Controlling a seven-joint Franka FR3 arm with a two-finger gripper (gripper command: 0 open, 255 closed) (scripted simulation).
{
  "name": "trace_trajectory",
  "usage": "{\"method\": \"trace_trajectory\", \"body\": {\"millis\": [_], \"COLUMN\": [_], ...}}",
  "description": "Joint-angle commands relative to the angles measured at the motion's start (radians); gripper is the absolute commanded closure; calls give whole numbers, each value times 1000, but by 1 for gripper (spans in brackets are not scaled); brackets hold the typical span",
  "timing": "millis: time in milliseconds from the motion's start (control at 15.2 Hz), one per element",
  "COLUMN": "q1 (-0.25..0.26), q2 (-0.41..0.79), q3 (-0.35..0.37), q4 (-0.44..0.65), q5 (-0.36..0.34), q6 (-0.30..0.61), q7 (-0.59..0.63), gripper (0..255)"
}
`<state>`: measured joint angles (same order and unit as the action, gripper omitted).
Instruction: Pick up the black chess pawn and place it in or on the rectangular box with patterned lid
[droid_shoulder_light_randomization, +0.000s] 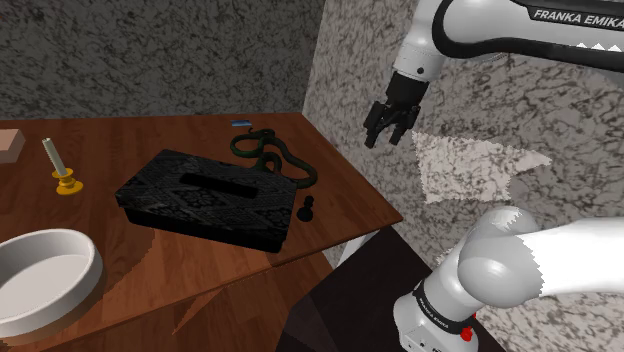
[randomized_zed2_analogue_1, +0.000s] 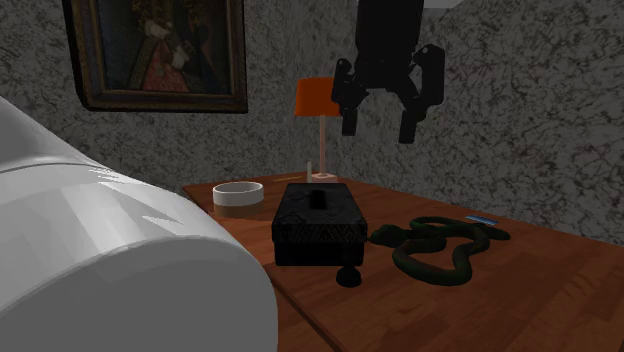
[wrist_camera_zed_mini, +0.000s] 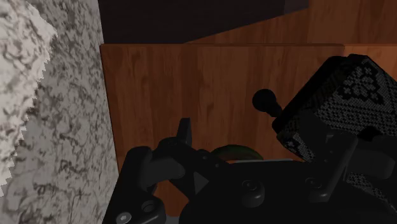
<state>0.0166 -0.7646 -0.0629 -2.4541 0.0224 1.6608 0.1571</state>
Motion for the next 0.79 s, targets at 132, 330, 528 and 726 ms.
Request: {"method": "trace_trajectory", "body": {"millis": [132,330,528,726], "q1": [10,25,38,49], "q2": [36,103,184,278], "q3": [26,66,104,142], "q4": [-31,-68,-92,-103], "q5": [6,13,15,12], "q6": [64,161,259,356], "q7": [23,57,93,132], "gripper": [0,0,0,0]}}
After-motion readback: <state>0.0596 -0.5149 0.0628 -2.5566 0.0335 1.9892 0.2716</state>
